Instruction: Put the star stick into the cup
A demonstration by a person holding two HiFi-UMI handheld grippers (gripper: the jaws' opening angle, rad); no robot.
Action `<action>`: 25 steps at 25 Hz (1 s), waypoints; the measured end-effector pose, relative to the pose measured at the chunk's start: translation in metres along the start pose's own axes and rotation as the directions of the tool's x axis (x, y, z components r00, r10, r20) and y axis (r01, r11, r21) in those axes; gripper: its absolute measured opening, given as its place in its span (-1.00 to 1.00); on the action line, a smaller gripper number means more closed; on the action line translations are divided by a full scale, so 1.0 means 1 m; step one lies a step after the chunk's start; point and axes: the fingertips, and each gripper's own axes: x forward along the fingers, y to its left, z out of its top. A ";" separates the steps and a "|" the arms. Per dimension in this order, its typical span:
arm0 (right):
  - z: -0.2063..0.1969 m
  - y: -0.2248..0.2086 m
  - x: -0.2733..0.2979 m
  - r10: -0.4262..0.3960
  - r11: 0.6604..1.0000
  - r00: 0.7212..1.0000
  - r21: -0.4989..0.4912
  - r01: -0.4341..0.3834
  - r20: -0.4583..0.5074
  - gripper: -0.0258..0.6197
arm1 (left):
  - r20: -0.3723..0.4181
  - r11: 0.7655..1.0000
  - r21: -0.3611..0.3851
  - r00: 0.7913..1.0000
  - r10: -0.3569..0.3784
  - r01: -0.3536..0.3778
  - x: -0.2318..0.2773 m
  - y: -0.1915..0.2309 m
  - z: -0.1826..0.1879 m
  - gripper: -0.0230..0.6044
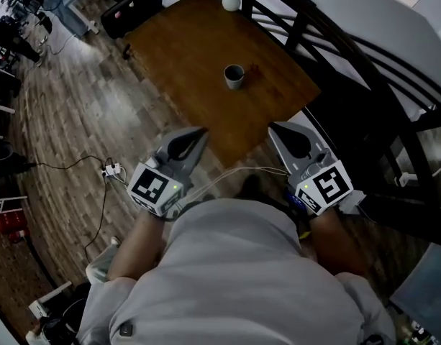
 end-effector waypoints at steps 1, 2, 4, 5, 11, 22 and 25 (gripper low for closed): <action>0.000 0.008 0.001 -0.005 1.000 1.000 -0.005 0.005 -0.005 -0.90 | 0.007 1.000 0.000 1.000 -0.001 0.001 -0.011 0.000 -0.002 -0.92; 0.000 0.018 0.002 -0.012 1.000 1.000 -0.007 0.012 -0.010 -0.90 | 0.013 1.000 0.000 1.000 0.000 0.000 -0.023 0.001 -0.004 -0.92; 0.002 0.041 0.003 -0.026 1.000 1.000 -0.003 0.026 -0.015 -0.90 | 0.016 1.000 -0.007 1.000 0.007 -0.007 -0.051 0.004 -0.008 -0.92; 0.004 0.054 0.004 -0.031 1.000 0.999 -0.002 0.031 -0.016 -0.90 | 0.019 1.000 -0.013 1.000 0.010 -0.009 -0.064 0.006 -0.010 -0.92; -0.002 0.126 0.003 -0.045 0.999 0.998 0.007 0.045 -0.035 -0.90 | 0.043 0.998 -0.056 0.999 -0.030 0.032 -0.127 0.002 -0.026 -0.92; -0.014 0.176 -0.040 -0.081 0.996 0.995 0.019 0.083 -0.065 -0.90 | 0.078 0.991 -0.077 0.991 -0.106 0.112 -0.155 -0.046 -0.033 -0.92; -0.016 0.178 -0.058 -0.067 0.997 0.996 0.022 0.069 -0.062 -0.90 | 0.097 0.991 -0.098 0.992 -0.082 0.092 -0.155 -0.058 -0.028 -0.92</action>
